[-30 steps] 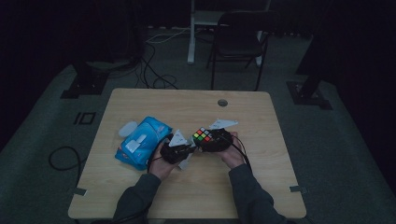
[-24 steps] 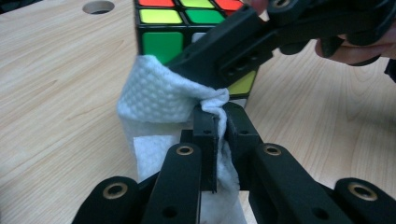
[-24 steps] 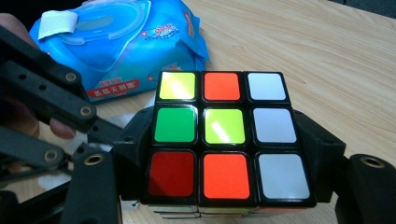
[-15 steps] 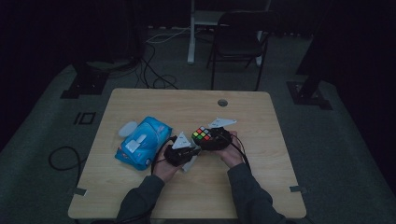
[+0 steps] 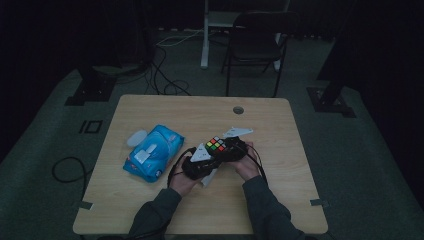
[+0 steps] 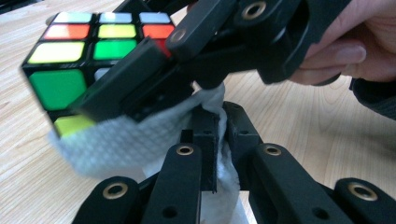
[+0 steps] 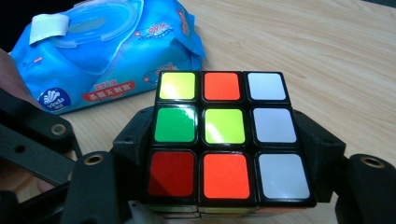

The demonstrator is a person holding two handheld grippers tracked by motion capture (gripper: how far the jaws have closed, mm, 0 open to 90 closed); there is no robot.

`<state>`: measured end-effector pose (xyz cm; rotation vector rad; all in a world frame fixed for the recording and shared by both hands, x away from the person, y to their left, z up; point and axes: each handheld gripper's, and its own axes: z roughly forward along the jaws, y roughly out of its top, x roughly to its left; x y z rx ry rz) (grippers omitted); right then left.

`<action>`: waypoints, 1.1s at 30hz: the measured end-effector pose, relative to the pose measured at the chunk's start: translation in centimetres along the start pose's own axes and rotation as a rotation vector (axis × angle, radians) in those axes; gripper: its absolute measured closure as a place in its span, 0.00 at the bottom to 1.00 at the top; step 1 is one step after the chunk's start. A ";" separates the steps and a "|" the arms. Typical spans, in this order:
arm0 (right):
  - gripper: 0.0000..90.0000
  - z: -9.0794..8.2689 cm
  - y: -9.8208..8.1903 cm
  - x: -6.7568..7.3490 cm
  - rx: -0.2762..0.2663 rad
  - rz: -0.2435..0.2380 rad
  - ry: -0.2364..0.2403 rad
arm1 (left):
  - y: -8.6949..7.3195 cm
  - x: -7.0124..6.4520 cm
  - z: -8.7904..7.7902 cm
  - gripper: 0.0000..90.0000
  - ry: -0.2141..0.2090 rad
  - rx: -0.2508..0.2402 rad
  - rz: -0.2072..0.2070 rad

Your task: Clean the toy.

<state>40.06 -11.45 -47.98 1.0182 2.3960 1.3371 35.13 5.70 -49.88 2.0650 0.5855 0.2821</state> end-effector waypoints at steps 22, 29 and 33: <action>0.38 0.0 0.0 0.0 -0.020 0.041 0.011 | -0.1 -0.4 1.3 0.95 0.023 -0.047 -0.016; 0.38 -0.1 0.1 0.0 -0.031 0.054 0.014 | -0.1 -0.5 1.6 0.95 0.042 -0.044 -0.010; 0.38 -0.2 0.2 0.0 -0.037 0.069 0.009 | -0.1 -0.6 1.6 0.95 0.051 -0.050 -0.013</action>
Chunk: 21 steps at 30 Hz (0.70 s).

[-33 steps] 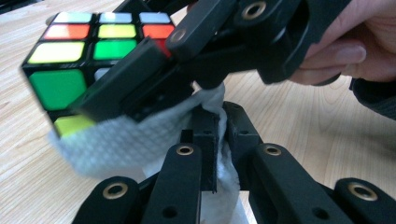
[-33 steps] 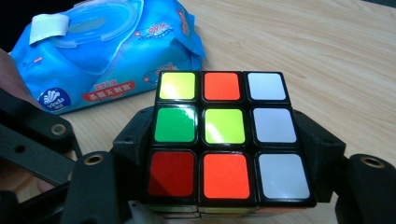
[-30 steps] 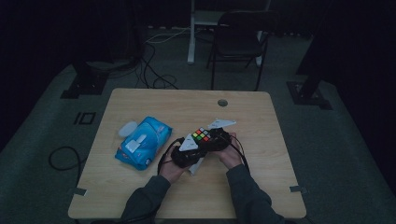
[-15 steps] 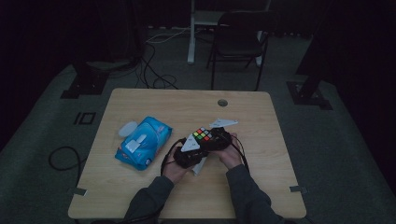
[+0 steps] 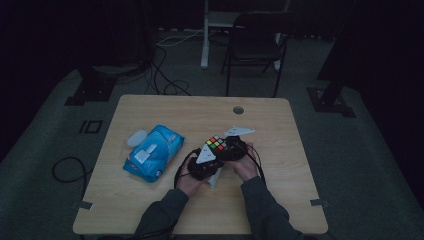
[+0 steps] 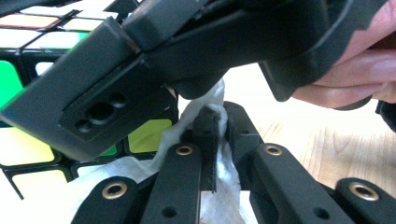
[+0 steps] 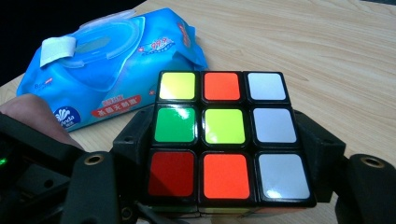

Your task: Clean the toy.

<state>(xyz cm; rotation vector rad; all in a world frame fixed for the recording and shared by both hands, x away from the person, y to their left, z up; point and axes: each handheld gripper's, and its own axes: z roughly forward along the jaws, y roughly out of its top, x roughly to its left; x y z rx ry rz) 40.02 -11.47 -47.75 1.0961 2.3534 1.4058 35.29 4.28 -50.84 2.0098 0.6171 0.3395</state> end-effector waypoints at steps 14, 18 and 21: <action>0.38 0.0 0.1 -0.1 -0.002 0.036 -0.021 | 0.3 -0.1 -0.1 0.95 0.033 -0.036 0.001; 0.38 0.0 0.2 -0.2 -0.004 0.047 -0.015 | 0.4 -0.1 0.1 0.95 0.032 -0.032 -0.001; 0.38 0.0 0.1 -0.2 -0.003 0.047 -0.017 | 0.2 -0.1 0.3 0.95 0.030 -0.023 -0.002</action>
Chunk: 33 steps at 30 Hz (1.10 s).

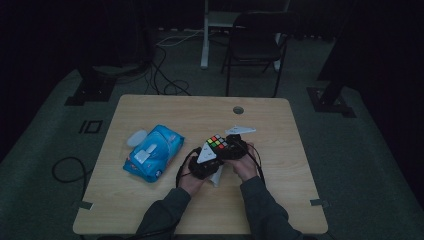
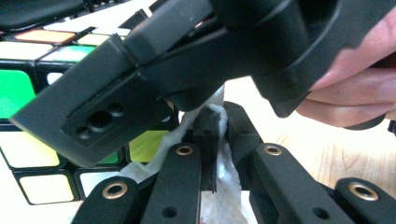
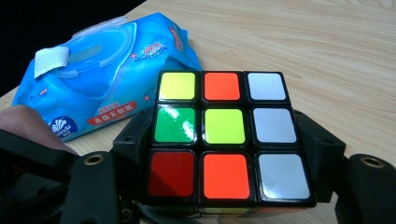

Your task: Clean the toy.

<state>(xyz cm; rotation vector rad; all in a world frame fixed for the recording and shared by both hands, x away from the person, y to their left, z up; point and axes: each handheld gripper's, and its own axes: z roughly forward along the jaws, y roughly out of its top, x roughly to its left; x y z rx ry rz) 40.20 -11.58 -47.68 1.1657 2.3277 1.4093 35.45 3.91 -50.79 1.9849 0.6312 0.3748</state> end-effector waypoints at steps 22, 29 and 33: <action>0.38 0.2 -0.3 -0.1 -0.001 0.025 0.004 | 0.1 -0.1 -0.3 0.95 0.012 -0.025 0.000; 0.38 0.1 -0.2 0.0 -0.007 0.020 -0.002 | -0.1 -0.1 0.0 0.95 0.019 -0.003 -0.002; 0.38 -0.1 0.0 -0.1 -0.011 0.020 -0.005 | -0.2 -0.1 0.1 0.95 0.020 0.004 -0.002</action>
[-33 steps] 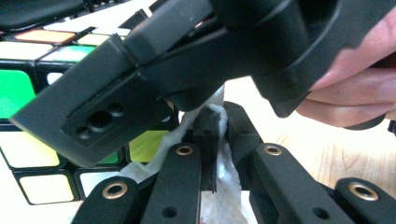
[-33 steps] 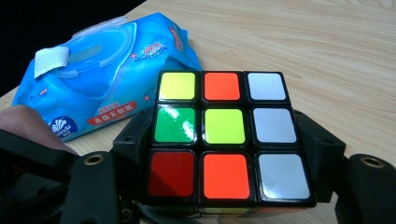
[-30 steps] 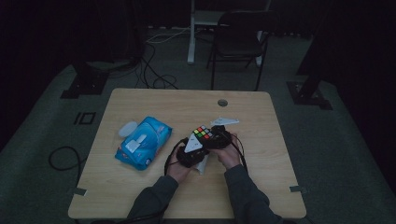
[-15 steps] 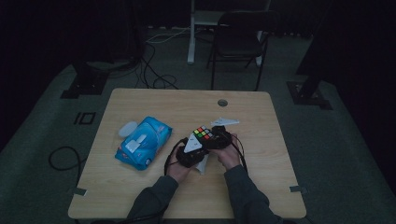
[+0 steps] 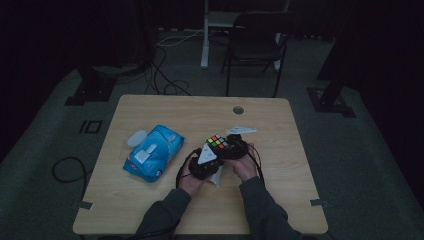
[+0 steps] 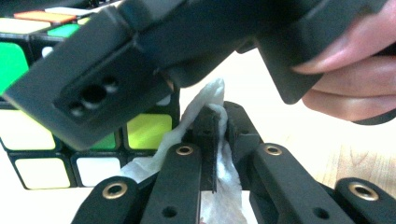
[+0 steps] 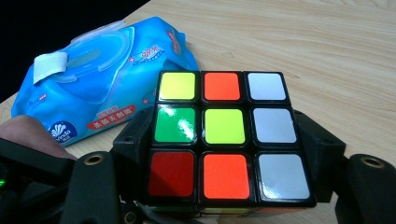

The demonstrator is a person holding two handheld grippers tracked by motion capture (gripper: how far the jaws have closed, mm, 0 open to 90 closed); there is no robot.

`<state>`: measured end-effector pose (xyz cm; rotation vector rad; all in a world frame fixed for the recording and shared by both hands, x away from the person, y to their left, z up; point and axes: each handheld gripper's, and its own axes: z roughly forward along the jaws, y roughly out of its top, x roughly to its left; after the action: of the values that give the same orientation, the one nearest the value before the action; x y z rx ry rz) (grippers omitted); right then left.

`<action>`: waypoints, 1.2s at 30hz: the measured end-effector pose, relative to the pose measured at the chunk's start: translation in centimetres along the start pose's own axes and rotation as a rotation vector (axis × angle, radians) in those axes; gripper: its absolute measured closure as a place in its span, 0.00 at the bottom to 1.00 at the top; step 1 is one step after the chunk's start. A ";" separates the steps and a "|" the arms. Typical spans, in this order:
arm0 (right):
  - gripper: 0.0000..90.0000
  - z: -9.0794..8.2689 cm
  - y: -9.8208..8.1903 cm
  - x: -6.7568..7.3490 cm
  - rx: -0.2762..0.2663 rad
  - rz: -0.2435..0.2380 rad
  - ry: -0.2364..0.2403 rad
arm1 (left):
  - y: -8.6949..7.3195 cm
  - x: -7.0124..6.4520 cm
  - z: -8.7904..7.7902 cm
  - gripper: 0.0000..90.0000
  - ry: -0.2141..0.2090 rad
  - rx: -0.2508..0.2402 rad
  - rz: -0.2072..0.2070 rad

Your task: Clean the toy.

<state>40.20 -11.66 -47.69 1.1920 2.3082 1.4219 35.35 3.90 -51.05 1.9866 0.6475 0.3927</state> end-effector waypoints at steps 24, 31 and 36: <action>0.38 -0.5 0.1 -0.1 -0.014 0.002 -0.001 | -0.4 0.1 -0.2 0.95 -0.021 0.014 0.006; 0.38 -1.0 0.4 0.0 -0.018 -0.006 0.008 | -1.1 0.5 -0.3 0.95 -0.016 0.023 -0.005; 0.38 -1.0 0.5 0.1 -0.013 -0.012 0.008 | -1.1 0.3 -0.4 0.95 0.003 0.035 0.030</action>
<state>39.87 -12.18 -46.76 1.1686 2.3042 1.4381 35.08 4.79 -51.83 2.0316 0.6308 0.4058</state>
